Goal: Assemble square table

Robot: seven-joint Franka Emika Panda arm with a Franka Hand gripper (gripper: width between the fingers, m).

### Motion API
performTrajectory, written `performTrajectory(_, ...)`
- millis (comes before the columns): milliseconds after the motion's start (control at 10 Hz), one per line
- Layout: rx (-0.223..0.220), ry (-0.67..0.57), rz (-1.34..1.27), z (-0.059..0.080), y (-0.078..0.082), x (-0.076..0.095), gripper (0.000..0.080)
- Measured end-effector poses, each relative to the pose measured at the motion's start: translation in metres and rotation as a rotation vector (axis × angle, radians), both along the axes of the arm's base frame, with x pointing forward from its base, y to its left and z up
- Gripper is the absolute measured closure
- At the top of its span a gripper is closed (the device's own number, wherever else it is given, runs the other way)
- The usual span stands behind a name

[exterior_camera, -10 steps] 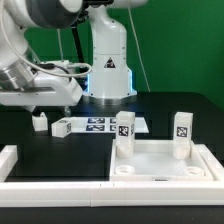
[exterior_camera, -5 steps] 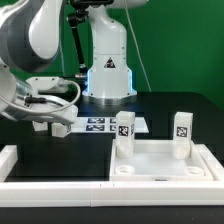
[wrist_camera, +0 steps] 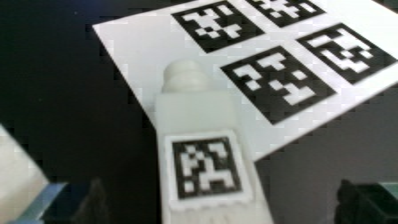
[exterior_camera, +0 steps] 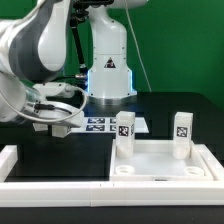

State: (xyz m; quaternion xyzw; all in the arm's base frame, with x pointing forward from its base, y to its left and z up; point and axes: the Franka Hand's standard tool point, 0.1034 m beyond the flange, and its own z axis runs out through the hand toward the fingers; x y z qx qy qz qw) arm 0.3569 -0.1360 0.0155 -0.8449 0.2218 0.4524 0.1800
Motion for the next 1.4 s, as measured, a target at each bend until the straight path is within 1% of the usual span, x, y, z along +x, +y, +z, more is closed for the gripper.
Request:
performTrajectory(100, -0.001, -0.003, 0.001, 0.0, -0.001, 0.002, 0.0151)
performTrajectory(200, -0.001, -0.002, 0.001, 0.0, 0.0, 0.001, 0.0179)
performTrajectory(300, -0.001, -0.002, 0.001, 0.0, 0.0, 0.001, 0.0179)
performTrajectory(400, -0.001, -0.002, 0.001, 0.0, 0.0, 0.001, 0.0352)
performTrajectory(500, -0.001, -0.002, 0.001, 0.0, 0.0, 0.001, 0.0352)
performTrajectory(600, -0.001, -0.002, 0.001, 0.0, 0.0, 0.001, 0.0512)
performTrajectory(1200, -0.001, -0.002, 0.001, 0.0, 0.0, 0.001, 0.0511)
performTrajectory(1300, 0.0, -0.007, 0.004, 0.003, 0.0, 0.004, 0.0511)
performTrajectory(1400, 0.017, -0.003, 0.03, 0.024, 0.005, 0.016, 0.0511)
